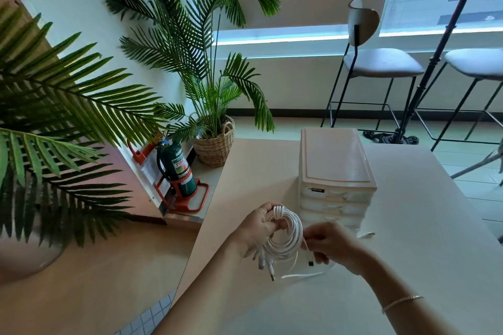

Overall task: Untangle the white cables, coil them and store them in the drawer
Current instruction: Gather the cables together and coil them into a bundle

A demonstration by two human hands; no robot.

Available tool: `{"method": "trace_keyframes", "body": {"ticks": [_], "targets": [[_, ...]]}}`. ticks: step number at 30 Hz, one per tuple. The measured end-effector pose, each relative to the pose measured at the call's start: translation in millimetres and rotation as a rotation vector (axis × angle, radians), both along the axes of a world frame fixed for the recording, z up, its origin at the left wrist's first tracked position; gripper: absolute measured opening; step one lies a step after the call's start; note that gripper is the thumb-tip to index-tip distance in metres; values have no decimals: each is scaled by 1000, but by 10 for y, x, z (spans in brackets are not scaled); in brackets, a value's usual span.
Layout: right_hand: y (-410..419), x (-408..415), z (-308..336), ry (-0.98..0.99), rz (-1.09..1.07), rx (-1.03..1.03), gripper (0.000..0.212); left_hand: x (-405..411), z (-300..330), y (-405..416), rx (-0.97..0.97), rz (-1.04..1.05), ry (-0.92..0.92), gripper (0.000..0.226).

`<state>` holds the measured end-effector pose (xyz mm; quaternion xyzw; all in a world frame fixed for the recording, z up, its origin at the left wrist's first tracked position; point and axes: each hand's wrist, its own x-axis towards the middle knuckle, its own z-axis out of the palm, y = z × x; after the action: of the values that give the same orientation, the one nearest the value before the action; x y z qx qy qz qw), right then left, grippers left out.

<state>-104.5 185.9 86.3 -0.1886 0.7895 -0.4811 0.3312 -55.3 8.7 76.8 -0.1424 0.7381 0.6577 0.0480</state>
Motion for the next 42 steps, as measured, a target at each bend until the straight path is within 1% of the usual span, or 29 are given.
{"method": "trace_keyframes", "body": {"ticks": [3,5,6,8,10,11,13,16,20,23,25,28,32,37,40,42], "targets": [[60,-26,31,-222,-78,-136,26,-54,21,25,-80,27,11,22],[80,-49,26,-301,-114,-178,26,-71,37,5,-140,60,15,23],[81,-53,7,-276,-108,-164,24,-71,37,-12,-161,68,14,23],[74,-42,-28,-132,-54,-94,16,-65,31,-28,-165,68,14,23],[45,-39,-89,-7,-7,-7,19,-61,40,-7,-132,50,18,23],[20,-40,-121,28,-12,28,21,-62,51,16,-106,43,19,23],[-48,-35,-177,43,-61,42,19,-58,77,60,-46,42,25,24],[-159,44,-243,-62,-217,-95,17,-48,82,57,-8,38,19,24],[-240,162,-281,-349,-415,-306,10,-34,85,54,-3,49,33,24],[-266,144,-293,-485,-490,-365,11,-35,95,66,2,77,55,25],[-268,128,-302,-567,-505,-384,11,-52,80,63,-52,98,58,27],[-240,116,-317,-620,-479,-404,8,-65,56,74,-154,109,51,28],[-207,106,-311,-654,-436,-440,7,-62,50,89,-277,106,68,25],[-179,103,-312,-692,-432,-513,14,-76,92,123,-409,85,86,31],[-176,108,-297,-671,-415,-524,13,-75,86,126,-442,86,80,32],[-186,124,-301,-672,-427,-560,7,-79,101,133,-451,73,68,32]]}}
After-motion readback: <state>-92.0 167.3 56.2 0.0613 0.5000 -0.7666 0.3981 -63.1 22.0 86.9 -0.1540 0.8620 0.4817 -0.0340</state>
